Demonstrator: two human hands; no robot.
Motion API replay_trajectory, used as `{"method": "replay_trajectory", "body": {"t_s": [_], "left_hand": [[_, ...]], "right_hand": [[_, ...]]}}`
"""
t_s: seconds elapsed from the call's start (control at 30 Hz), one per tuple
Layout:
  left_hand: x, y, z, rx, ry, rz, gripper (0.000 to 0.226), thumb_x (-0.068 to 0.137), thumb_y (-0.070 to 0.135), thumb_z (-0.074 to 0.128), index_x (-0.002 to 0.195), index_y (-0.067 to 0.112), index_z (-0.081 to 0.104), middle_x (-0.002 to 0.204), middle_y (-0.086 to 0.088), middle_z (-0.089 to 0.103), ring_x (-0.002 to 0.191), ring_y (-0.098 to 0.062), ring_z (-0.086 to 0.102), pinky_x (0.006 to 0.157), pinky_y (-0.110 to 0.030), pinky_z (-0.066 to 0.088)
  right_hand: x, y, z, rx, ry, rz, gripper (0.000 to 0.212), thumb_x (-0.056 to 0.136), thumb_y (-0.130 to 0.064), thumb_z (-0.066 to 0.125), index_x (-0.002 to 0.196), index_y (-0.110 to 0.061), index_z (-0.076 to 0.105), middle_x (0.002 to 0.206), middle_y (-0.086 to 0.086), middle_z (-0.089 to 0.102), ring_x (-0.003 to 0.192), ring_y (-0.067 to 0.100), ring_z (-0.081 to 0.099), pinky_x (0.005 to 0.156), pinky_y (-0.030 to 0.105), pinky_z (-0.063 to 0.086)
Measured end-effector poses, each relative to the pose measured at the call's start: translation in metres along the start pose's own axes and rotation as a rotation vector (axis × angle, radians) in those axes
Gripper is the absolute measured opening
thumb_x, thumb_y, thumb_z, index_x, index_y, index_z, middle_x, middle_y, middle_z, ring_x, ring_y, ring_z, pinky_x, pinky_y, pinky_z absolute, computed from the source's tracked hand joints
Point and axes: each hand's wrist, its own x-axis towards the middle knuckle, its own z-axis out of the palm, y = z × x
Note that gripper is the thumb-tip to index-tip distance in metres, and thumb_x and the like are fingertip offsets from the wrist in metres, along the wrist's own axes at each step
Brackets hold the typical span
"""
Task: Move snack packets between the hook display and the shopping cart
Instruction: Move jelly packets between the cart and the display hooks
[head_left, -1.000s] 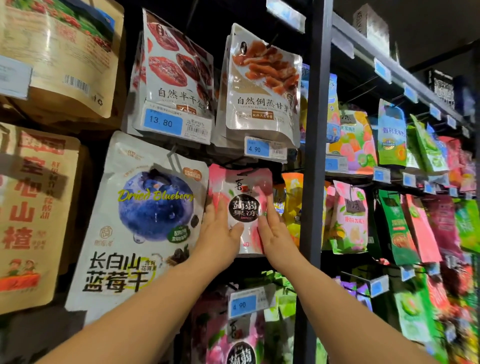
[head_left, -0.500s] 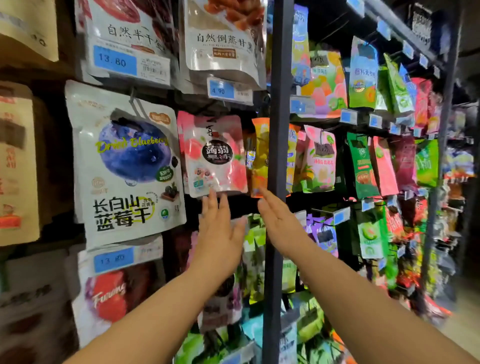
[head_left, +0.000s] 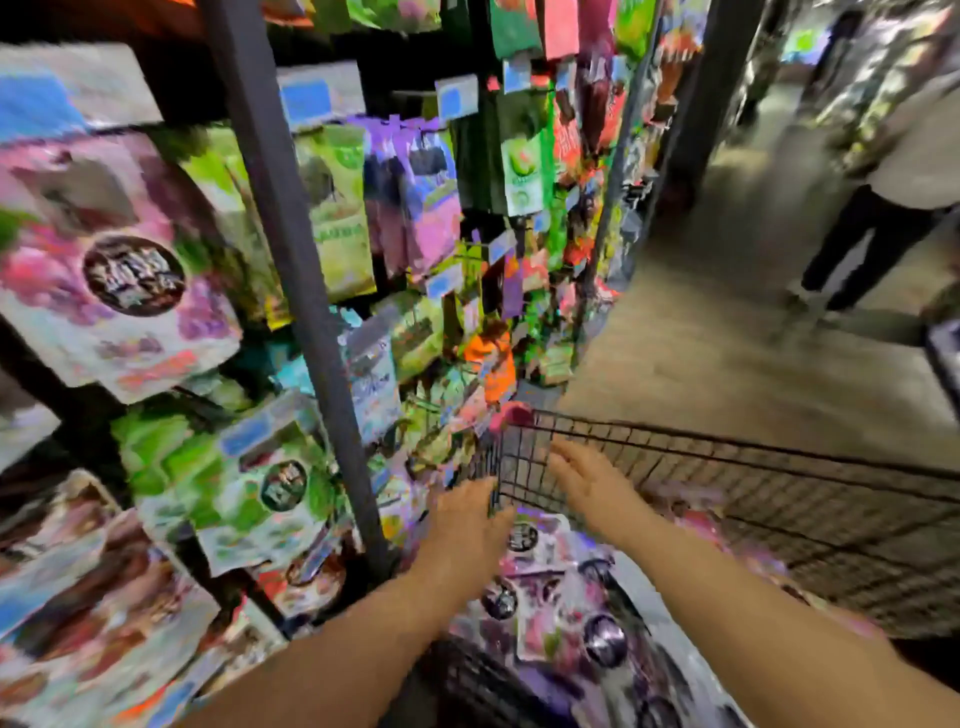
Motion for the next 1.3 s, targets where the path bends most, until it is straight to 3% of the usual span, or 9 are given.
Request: {"method": "replay_trajectory", "body": {"t_s": [0.07,0.17,0.3,0.53,0.73,0.9,1.03,1.2,1.3], "left_hand": [[-0.006,-0.006,0.036,0.032,-0.129,0.029,0.04,0.1,0.03,0.044,0.136,0.013,0.047,0.134,-0.007,0.049,0.125,-0.024,0.042,0.099,-0.029,0.032],[-0.008,-0.021,0.078,0.103,-0.277,0.066,0.031,0.098,0.031,0.046,0.118,0.012,0.061,0.119,-0.01,0.058,0.118,-0.029,0.049,0.095,-0.032,0.037],[-0.01,-0.036,0.103,0.241,-0.369,0.018,0.034,0.096,0.048,0.04,0.092,0.022,0.061,0.095,-0.005,0.063,0.098,-0.025,0.054,0.082,-0.038,0.049],[-0.005,-0.036,0.11,0.305,-0.442,-0.044,0.041,0.092,0.064,0.035,0.103,0.034,0.061,0.096,0.008,0.066,0.086,-0.015,0.06,0.076,-0.031,0.051],[-0.003,-0.035,0.115,0.364,-0.486,-0.114,0.046,0.087,0.072,0.033,0.092,0.035,0.06,0.086,0.009,0.064,0.084,-0.014,0.06,0.076,-0.031,0.049],[-0.004,-0.034,0.115,0.382,-0.451,-0.1,0.046,0.085,0.073,0.035,0.095,0.037,0.062,0.094,0.008,0.065,0.09,-0.017,0.061,0.078,-0.031,0.049],[-0.004,-0.035,0.117,0.364,-0.429,-0.11,0.046,0.084,0.075,0.036,0.086,0.035,0.06,0.084,0.009,0.063,0.085,-0.016,0.06,0.072,-0.03,0.047],[-0.003,-0.037,0.12,0.359,-0.374,-0.1,0.051,0.082,0.078,0.034,0.084,0.033,0.059,0.078,0.01,0.061,0.08,-0.015,0.06,0.068,-0.03,0.045],[-0.003,-0.037,0.12,0.358,-0.362,-0.106,0.054,0.082,0.078,0.033,0.088,0.032,0.06,0.081,0.01,0.063,0.078,-0.014,0.06,0.073,-0.032,0.05]], "right_hand": [[-0.023,0.055,-0.005,-0.018,0.007,0.195,0.039,0.105,-0.022,0.039,0.135,0.001,0.048,0.134,0.012,0.053,0.116,0.021,0.051,0.086,0.02,0.037],[-0.053,0.124,-0.008,-0.089,0.018,0.424,0.044,0.105,-0.034,0.037,0.139,-0.008,0.046,0.141,0.016,0.049,0.123,0.029,0.049,0.103,0.037,0.039],[-0.081,0.172,-0.005,-0.081,0.042,0.567,0.045,0.104,-0.035,0.039,0.136,-0.005,0.05,0.123,0.014,0.058,0.1,0.02,0.053,0.097,0.037,0.043],[-0.097,0.223,0.004,-0.148,-0.019,0.723,0.052,0.103,-0.044,0.035,0.142,-0.011,0.044,0.138,0.018,0.053,0.122,0.033,0.053,0.101,0.037,0.042],[-0.09,0.248,0.011,-0.069,-0.046,0.819,0.055,0.102,-0.042,0.039,0.147,-0.01,0.036,0.146,0.018,0.045,0.129,0.034,0.047,0.109,0.042,0.038],[-0.074,0.271,0.019,0.108,0.057,0.919,0.061,0.098,-0.044,0.046,0.146,-0.008,0.034,0.137,0.017,0.05,0.119,0.034,0.052,0.104,0.049,0.043],[-0.053,0.278,0.018,0.269,0.158,1.008,0.042,0.099,-0.027,0.051,0.129,0.004,0.05,0.076,0.004,0.047,0.085,0.025,0.051,0.08,0.035,0.042],[-0.03,0.292,0.02,0.516,0.348,1.08,0.044,0.088,-0.016,0.062,0.127,-0.003,0.046,0.089,0.006,0.05,0.081,0.02,0.051,0.081,0.035,0.049],[-0.024,0.3,0.018,0.704,0.452,1.106,0.022,0.092,-0.021,0.063,0.11,-0.01,0.058,0.085,0.002,0.053,0.067,0.011,0.047,0.062,0.024,0.047]]}}
